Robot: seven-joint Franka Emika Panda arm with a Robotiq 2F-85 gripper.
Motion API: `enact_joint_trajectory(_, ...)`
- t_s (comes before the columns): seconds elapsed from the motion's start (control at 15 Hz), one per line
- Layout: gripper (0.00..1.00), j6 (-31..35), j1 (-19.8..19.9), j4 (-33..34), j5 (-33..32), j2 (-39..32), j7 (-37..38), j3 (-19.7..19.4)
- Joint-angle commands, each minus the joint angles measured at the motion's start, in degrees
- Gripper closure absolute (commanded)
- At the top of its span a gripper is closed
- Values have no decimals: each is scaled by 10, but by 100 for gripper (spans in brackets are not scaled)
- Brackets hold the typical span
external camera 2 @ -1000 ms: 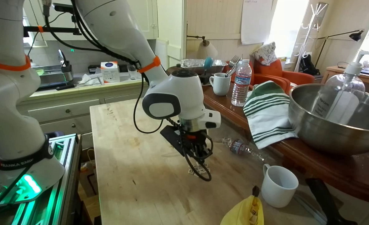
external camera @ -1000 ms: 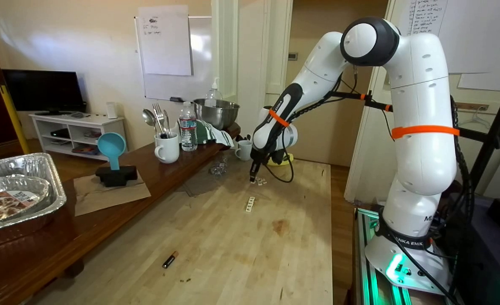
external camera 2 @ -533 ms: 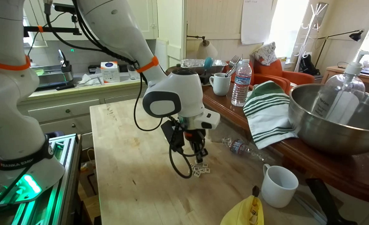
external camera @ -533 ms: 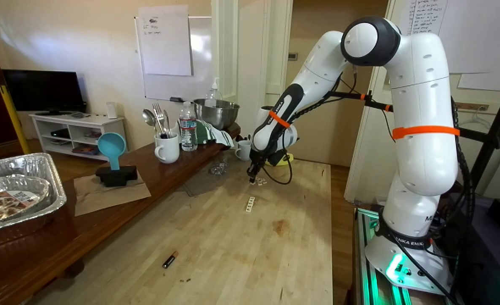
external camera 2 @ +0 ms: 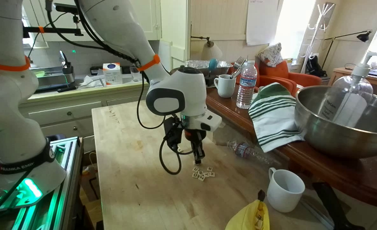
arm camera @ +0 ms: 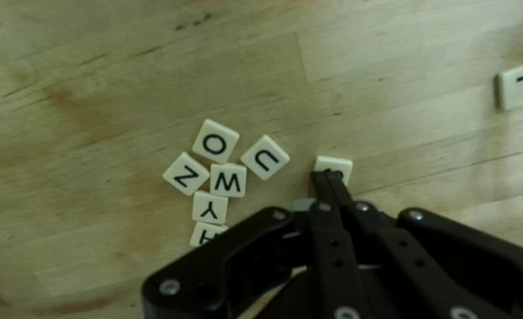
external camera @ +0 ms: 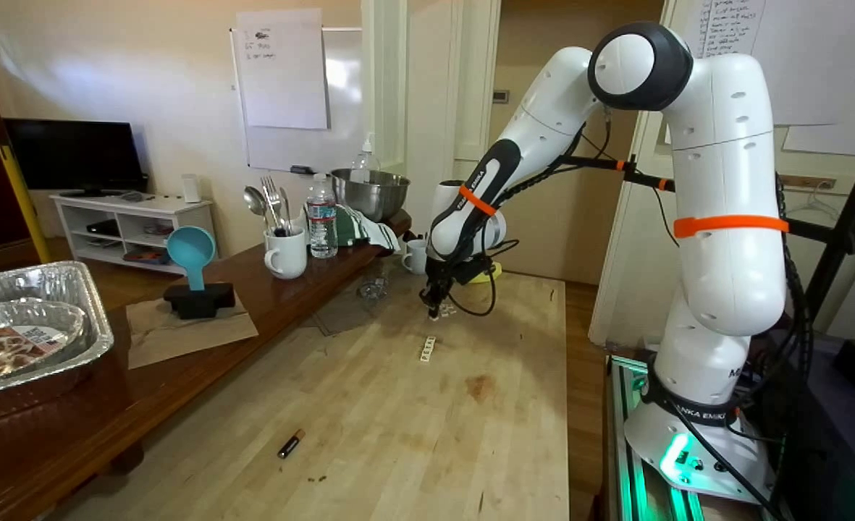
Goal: Spell the word 'Petals'.
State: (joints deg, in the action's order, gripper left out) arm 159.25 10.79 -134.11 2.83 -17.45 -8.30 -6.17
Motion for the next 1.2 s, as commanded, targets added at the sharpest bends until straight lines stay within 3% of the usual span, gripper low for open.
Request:
enact_joint_trajectory(0.0, 100, -6, -29, -18, -16, 7, 82, -22)
enact_joint_trajectory(0.47, 100, -12, -72, -21, -36, 5, 217, -61)
enact_joint_trajectory(0.8, 100, -42, -61, -19, -12, 32, 198, -42)
enact_joint_trajectory(1.13, 100, -49, -65, -21, -32, 55, 208, -48)
